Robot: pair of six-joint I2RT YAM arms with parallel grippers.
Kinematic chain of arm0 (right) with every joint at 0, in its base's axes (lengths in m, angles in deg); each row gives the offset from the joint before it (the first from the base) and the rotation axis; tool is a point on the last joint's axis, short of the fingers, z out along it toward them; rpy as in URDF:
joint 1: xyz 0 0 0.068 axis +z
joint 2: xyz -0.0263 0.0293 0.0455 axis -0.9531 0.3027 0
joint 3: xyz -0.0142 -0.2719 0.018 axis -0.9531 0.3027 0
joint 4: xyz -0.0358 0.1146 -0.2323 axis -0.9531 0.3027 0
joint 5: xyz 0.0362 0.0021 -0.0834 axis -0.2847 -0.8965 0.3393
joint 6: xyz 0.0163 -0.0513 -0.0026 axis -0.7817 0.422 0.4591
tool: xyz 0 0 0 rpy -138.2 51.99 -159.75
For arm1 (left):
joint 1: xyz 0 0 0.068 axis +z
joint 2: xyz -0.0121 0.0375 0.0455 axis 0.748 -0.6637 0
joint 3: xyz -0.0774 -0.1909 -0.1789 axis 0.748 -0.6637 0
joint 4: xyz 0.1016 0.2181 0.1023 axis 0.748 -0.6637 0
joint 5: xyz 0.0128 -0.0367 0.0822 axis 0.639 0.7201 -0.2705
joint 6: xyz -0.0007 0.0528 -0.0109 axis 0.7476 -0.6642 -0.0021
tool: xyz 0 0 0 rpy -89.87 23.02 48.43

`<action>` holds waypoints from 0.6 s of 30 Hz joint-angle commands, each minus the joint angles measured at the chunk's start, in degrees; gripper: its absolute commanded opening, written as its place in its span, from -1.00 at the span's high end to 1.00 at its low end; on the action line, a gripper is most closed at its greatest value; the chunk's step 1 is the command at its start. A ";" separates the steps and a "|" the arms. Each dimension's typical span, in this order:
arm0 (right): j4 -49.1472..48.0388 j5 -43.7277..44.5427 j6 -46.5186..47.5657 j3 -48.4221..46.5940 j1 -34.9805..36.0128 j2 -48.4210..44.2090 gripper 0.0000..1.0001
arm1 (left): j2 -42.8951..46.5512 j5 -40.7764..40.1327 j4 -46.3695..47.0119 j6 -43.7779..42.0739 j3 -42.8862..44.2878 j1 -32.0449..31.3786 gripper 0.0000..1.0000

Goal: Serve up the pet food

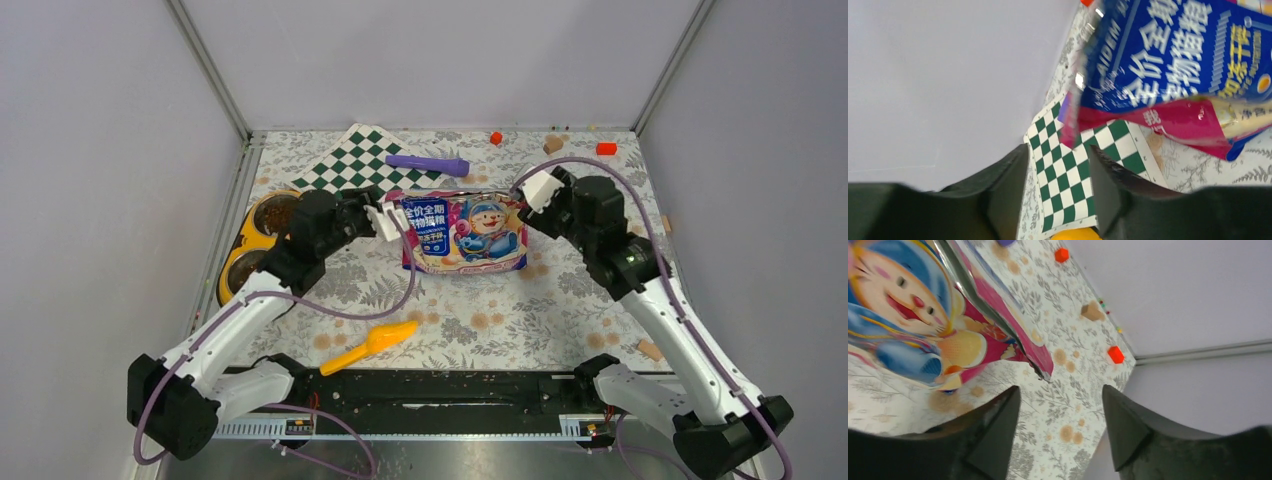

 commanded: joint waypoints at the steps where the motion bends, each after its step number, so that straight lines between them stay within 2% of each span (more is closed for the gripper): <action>1: 14.51 -7.06 -9.18 -12.42 -0.17 -0.20 -0.47 | -0.53 1.35 -1.19 13.00 9.45 -0.03 -0.11; 6: 18.59 -11.10 -14.23 -20.74 -0.19 0.60 -0.76 | 0.07 5.94 -4.78 17.27 14.80 0.01 -0.44; 12: 18.88 -17.93 -23.07 -28.09 -0.18 4.05 -0.81 | 0.80 6.83 -4.99 25.60 19.29 0.03 -0.73; 15: 18.78 -24.17 -26.35 -30.38 -0.19 7.22 -0.79 | -0.08 6.85 -5.42 31.55 21.13 0.02 -0.75; 18: 18.87 -28.93 -30.21 -32.51 -0.18 11.75 -0.79 | -1.82 7.59 -10.95 32.64 24.21 0.04 -0.71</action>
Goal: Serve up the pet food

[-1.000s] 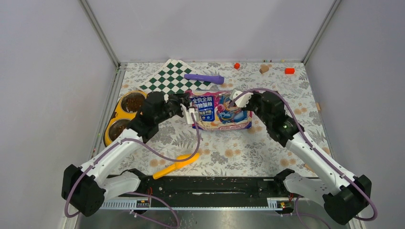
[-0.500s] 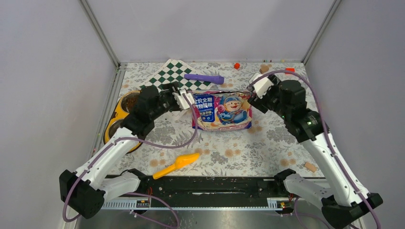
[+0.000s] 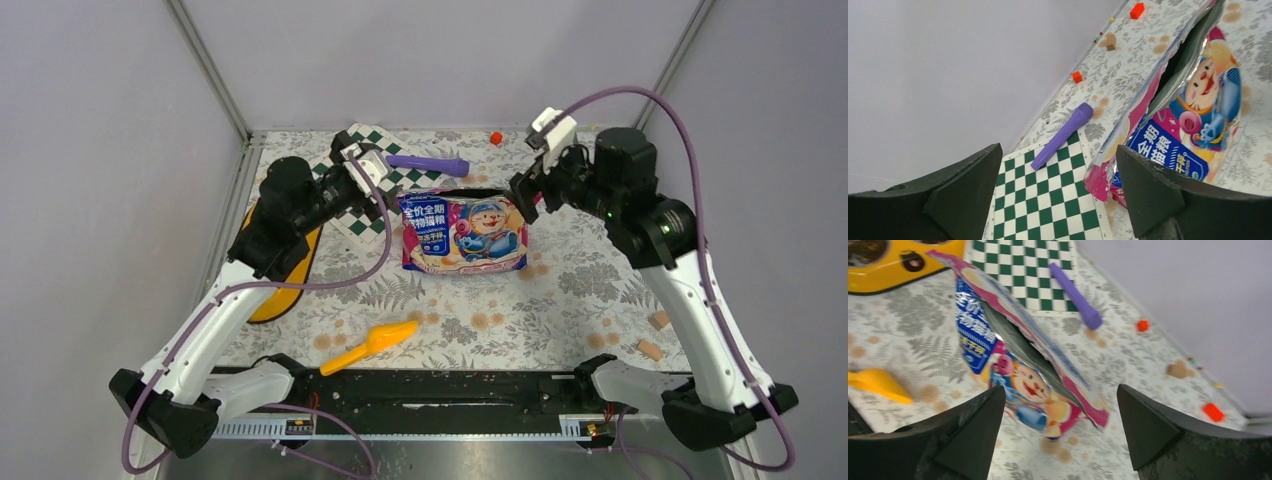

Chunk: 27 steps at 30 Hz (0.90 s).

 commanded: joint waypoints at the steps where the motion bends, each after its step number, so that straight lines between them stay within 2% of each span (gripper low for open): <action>1: 0.76 -10.55 -8.81 -3.91 -0.01 6.34 -0.79 | -1.90 3.95 -6.63 4.37 6.21 0.00 -0.70; 3: 0.95 -12.69 -10.82 -5.56 0.04 8.72 -0.79 | -4.09 6.91 -13.58 0.75 8.37 -0.03 -0.63; 7: 1.83 -14.72 -12.98 -7.68 0.02 11.48 -0.78 | -8.73 9.46 -20.48 -2.87 11.20 0.01 -0.59; 11: 1.80 -14.22 -12.88 -7.96 -0.01 11.89 -0.78 | -11.47 10.40 -22.90 -6.47 11.67 0.01 -0.53; 17: 1.51 -12.27 -12.50 -7.21 0.04 11.23 -0.78 | -13.59 8.48 -18.23 -10.94 9.14 0.01 -0.23; 25: 1.53 -9.26 -11.26 -5.07 0.03 9.41 -0.78 | -18.33 9.77 -20.39 -12.90 13.28 0.05 0.20; 27: 1.51 -8.37 -10.80 -4.70 0.04 9.00 -0.78 | -19.05 9.89 -21.14 -13.28 14.00 0.01 0.38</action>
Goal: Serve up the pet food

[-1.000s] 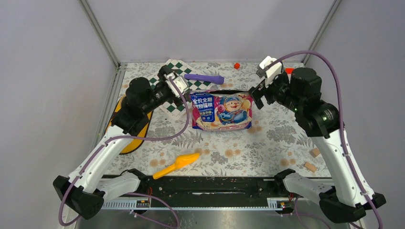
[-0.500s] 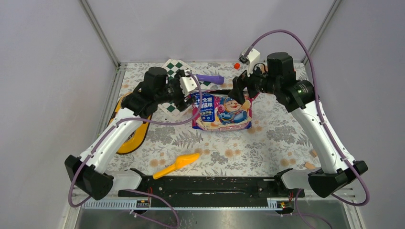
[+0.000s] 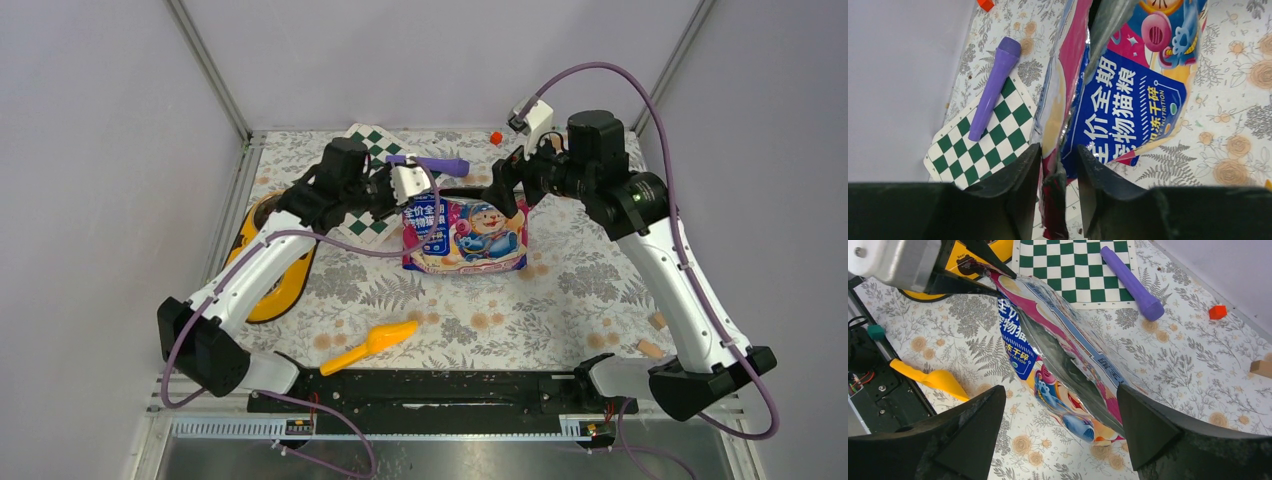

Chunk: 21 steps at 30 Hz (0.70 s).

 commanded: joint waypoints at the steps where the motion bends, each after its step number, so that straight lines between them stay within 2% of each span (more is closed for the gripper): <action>1: -0.63 2.69 1.01 0.77 0.04 -2.54 -0.78 | -1.41 2.21 -0.27 -2.22 4.12 -0.01 0.48; 8: -0.63 3.52 1.35 0.95 0.04 -2.79 -0.78 | -3.31 1.92 -3.49 -2.74 7.96 0.01 1.00; 13: -0.63 4.22 1.76 0.84 -0.01 -2.64 -0.78 | -3.85 3.07 -3.63 -2.00 8.51 -0.04 1.00; 17: -0.62 4.57 2.38 1.09 0.03 -2.67 -0.79 | -4.43 3.54 -3.09 0.13 9.76 -0.08 0.56; 21: -0.52 5.21 2.82 1.57 0.04 -2.56 -0.80 | -4.69 5.43 -1.87 1.12 10.06 -0.08 0.45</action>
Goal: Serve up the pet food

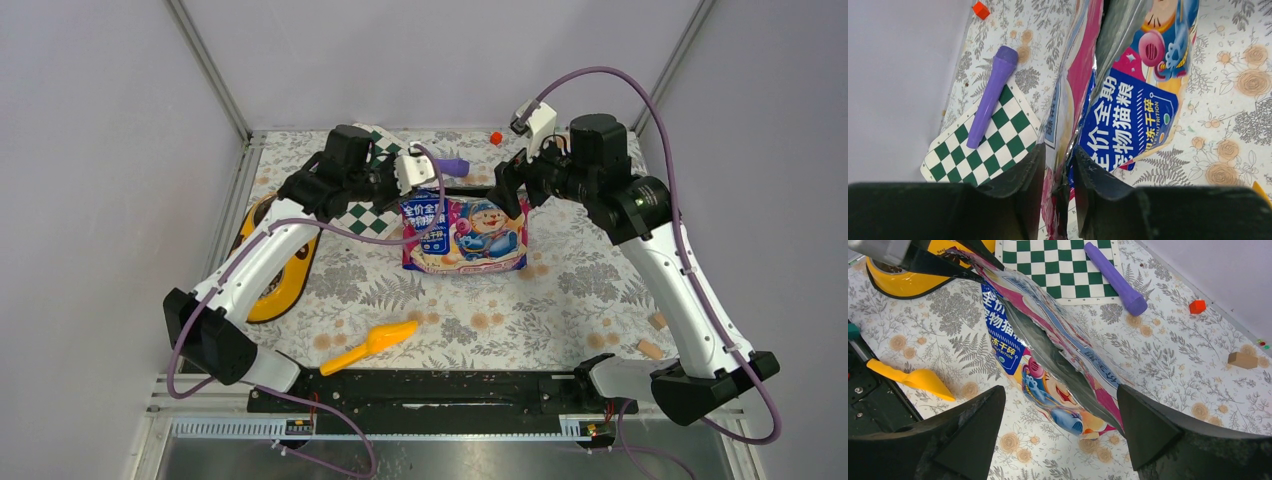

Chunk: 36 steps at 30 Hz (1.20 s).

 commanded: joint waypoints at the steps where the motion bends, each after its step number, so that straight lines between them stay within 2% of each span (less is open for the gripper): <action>1: -0.55 1.74 1.37 0.66 0.08 -0.84 -0.80 | -0.27 4.54 3.43 1.56 2.74 -0.12 0.45; 3: -0.54 2.11 1.85 1.02 0.04 -0.89 -0.81 | -0.48 5.28 3.60 1.57 2.72 -0.12 0.49; 4: -0.56 2.19 2.18 1.29 0.04 -1.01 -0.81 | -0.61 5.47 3.59 1.54 2.72 -0.12 0.57; 6: -0.56 2.30 3.25 1.77 0.02 -1.26 -0.82 | -0.72 5.60 3.45 1.28 2.79 -0.18 0.91; 7: -0.55 2.16 4.01 2.11 0.03 -1.50 -0.81 | -0.75 5.68 3.25 0.92 2.86 -0.14 1.00; 15: -0.60 1.03 12.86 4.70 -0.01 -2.61 -0.75 | -0.23 6.07 2.96 -0.46 3.32 -0.21 1.00; 18: -0.87 2.01 18.60 6.19 0.03 -2.69 -0.66 | -0.55 7.67 4.15 0.37 2.90 -0.31 0.67; 21: -3.16 4.94 25.18 9.26 0.04 -3.00 -0.60 | -1.01 7.72 5.46 0.12 2.18 -1.25 0.57; 25: -2.31 8.30 32.15 10.38 0.04 -1.82 -0.59 | -1.10 7.15 7.09 -1.34 0.68 -1.93 0.57; 29: -1.98 11.34 34.91 10.23 0.04 -0.02 -0.59 | -0.90 6.37 7.03 -3.39 -0.08 -2.30 0.63; 36: -3.75 10.17 34.67 8.82 0.01 5.12 -0.23 | 0.32 8.11 5.20 -12.04 -2.46 -2.48 0.62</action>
